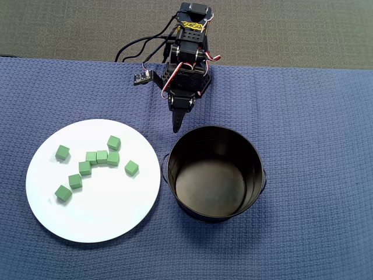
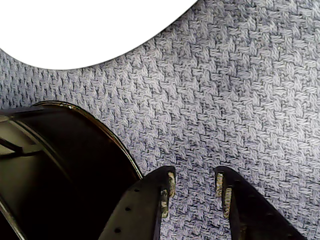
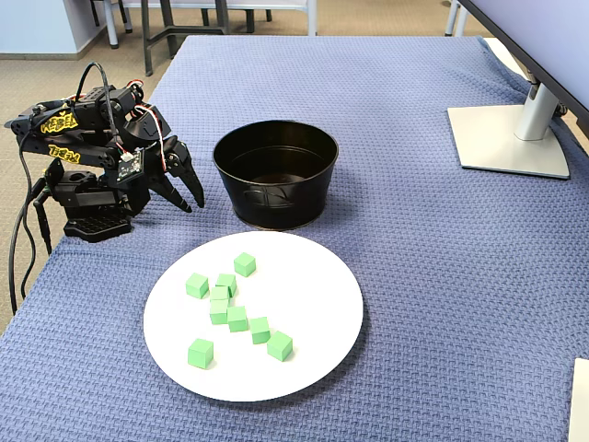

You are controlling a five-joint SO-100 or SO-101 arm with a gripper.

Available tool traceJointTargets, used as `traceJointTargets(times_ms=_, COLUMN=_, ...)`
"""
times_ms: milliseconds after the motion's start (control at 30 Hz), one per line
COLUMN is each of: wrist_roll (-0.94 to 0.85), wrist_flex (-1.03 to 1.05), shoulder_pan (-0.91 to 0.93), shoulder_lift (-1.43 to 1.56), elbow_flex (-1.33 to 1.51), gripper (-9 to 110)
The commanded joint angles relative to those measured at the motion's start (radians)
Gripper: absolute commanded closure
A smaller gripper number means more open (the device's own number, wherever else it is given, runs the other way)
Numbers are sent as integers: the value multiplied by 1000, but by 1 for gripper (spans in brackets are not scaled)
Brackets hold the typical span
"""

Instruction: Pick up the green cubes from the white plate and place them in the black recipient

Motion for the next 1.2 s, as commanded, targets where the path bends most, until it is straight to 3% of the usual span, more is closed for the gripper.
traceJointTargets(times_ms=0, wrist_roll=8, wrist_flex=-6, shoulder_pan=-43, shoulder_lift=-3, elbow_flex=-20, gripper=101)
traceJointTargets(times_ms=467, wrist_roll=18, wrist_flex=-18, shoulder_pan=-17, shoulder_lift=-40, elbow_flex=-72, gripper=100)
traceJointTargets(times_ms=800, wrist_roll=-11, wrist_flex=-156, shoulder_pan=172, shoulder_lift=-483, elbow_flex=-399, gripper=96)
traceJointTargets(times_ms=967, wrist_roll=-109, wrist_flex=-199, shoulder_pan=307, shoulder_lift=-591, elbow_flex=-500, gripper=90)
traceJointTargets(times_ms=1167, wrist_roll=-405, wrist_flex=-153, shoulder_pan=339, shoulder_lift=-612, elbow_flex=-495, gripper=84)
